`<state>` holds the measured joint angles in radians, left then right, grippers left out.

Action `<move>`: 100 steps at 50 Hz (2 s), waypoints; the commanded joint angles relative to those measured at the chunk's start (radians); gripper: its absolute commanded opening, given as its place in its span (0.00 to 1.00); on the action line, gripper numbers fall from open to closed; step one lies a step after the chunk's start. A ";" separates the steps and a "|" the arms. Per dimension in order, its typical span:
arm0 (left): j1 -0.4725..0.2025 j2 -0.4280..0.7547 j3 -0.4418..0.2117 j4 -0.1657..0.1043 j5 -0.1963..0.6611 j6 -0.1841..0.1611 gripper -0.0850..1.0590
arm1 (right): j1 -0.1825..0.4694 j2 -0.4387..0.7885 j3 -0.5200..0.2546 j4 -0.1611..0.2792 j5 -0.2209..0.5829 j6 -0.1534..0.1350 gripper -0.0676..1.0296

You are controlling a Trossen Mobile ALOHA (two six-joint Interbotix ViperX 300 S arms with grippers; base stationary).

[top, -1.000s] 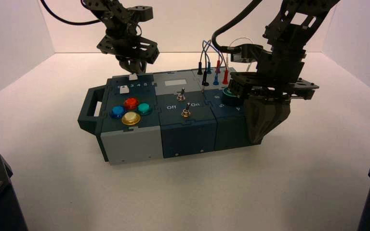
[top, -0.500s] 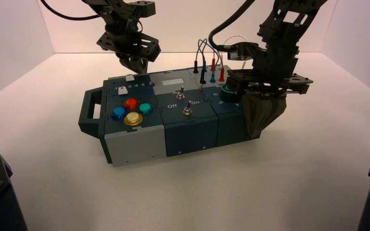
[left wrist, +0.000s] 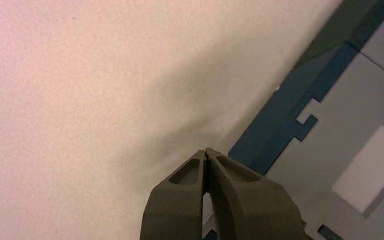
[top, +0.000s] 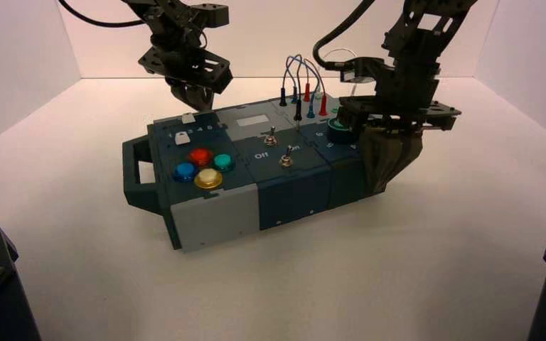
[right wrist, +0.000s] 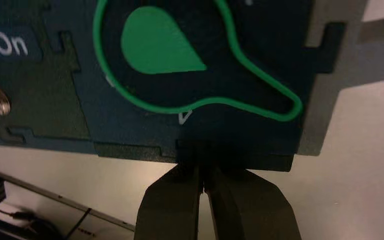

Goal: Rotate the box counterclockwise.

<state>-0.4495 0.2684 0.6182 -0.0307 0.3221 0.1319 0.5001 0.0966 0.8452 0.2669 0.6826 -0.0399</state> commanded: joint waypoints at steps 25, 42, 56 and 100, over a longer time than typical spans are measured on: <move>-0.040 0.005 0.005 -0.003 0.097 0.018 0.05 | -0.026 0.052 -0.160 -0.035 0.005 -0.012 0.04; -0.057 0.009 -0.003 -0.003 0.126 0.025 0.05 | -0.037 0.083 -0.216 -0.064 0.028 -0.012 0.04; -0.058 0.018 -0.012 -0.003 0.150 0.046 0.05 | -0.058 0.100 -0.250 -0.080 0.026 -0.012 0.04; -0.190 0.054 -0.097 -0.006 0.233 0.057 0.05 | -0.069 0.204 -0.413 -0.138 0.035 -0.011 0.04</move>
<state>-0.4571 0.3114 0.5200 -0.0215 0.5308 0.1917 0.4126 0.2961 0.5123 0.1258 0.7409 -0.0552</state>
